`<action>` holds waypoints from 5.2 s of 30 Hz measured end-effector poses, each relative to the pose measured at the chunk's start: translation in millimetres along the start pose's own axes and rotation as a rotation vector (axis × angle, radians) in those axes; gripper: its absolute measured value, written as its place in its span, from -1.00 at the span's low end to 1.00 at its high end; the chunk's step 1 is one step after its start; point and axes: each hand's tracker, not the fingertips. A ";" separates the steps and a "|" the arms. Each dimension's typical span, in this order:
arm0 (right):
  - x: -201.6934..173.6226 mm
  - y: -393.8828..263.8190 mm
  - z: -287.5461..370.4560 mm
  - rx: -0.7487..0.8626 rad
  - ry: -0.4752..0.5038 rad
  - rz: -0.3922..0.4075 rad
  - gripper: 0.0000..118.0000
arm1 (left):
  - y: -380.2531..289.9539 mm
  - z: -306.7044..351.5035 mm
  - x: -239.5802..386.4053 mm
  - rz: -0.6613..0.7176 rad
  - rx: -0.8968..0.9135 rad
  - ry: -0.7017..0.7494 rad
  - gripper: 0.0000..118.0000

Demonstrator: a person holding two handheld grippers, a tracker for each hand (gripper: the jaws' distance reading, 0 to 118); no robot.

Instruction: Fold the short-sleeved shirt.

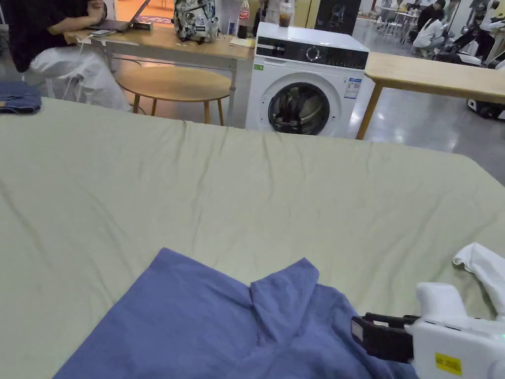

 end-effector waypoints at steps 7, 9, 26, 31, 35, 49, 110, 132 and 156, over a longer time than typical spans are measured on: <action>33.3 52.9 -144.7 -0.214 -0.061 -0.025 0.36 | 3.6 6.4 6.0 0.048 0.000 0.004 -0.92; 36.4 53.6 -158.6 -0.276 -0.029 -0.039 -0.55 | 3.8 7.1 4.6 0.072 0.004 -0.003 -0.92; 8.1 118.1 151.2 0.419 -0.063 0.023 -0.97 | 163.6 137.9 18.4 0.039 0.568 -0.269 -0.94; 18.8 157.8 235.1 0.657 -0.137 -0.034 -0.97 | 270.3 171.8 34.9 -0.076 0.712 -0.258 -0.94; 30.8 204.1 264.3 0.736 -0.199 -0.062 -0.97 | 347.6 188.7 51.6 -0.067 0.760 -0.257 -0.94; 15.7 372.9 211.4 0.796 -0.369 0.010 -0.97 | 512.8 172.0 80.5 -0.065 0.754 -0.195 -0.94; 1.9 -202.1 159.4 0.279 -0.275 -0.250 0.10 | 35.0 135.9 3.4 -0.065 0.472 -0.020 0.07; -58.5 -119.8 155.1 0.452 -0.071 -0.077 -1.00 | 51.3 144.7 35.3 -0.206 0.470 0.041 -0.20; -15.5 -164.4 162.7 0.350 -0.242 -0.239 -0.86 | -6.0 14.7 8.2 -0.212 0.030 0.102 -0.93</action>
